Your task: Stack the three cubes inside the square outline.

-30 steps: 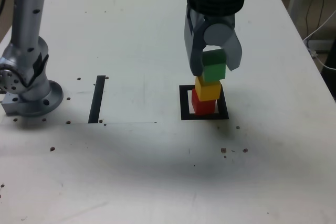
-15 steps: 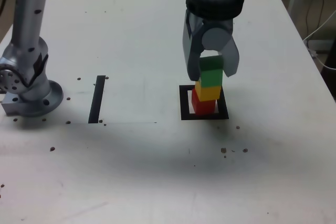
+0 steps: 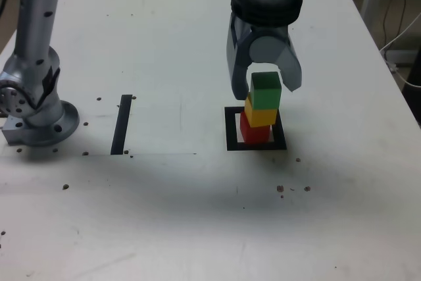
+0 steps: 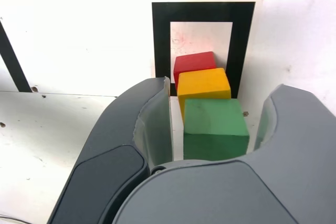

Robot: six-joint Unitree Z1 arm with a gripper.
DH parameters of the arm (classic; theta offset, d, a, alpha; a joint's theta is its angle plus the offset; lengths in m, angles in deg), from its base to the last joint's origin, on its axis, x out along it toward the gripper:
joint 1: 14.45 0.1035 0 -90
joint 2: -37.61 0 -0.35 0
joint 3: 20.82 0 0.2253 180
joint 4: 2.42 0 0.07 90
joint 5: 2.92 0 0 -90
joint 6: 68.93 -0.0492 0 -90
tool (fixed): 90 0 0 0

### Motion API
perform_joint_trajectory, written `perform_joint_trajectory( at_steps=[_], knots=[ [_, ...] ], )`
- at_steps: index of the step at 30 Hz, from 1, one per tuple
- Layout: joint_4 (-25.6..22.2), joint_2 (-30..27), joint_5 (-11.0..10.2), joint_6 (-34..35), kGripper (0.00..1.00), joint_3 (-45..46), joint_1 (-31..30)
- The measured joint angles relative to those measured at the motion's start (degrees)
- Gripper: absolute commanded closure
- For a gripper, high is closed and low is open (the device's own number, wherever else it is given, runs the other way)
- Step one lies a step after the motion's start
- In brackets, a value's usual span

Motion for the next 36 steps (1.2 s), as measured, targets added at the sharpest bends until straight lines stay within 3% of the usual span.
perform_joint_trajectory(
  at_steps=[9, 20, 26, 36],
  knots=[
    [0.04, -2.56, -0.16, -0.08, 0.0, 0.41, -0.03],
    [-0.69, -13.57, -0.12, -2.75, 0.01, 5.17, -0.7],
    [-0.53, -19.53, -0.13, -5.17, 0.0, 12.53, -0.52],
    [5.71, -28.73, -1.46, -7.4, 0.0, 31.43, -0.18]
  ],
)
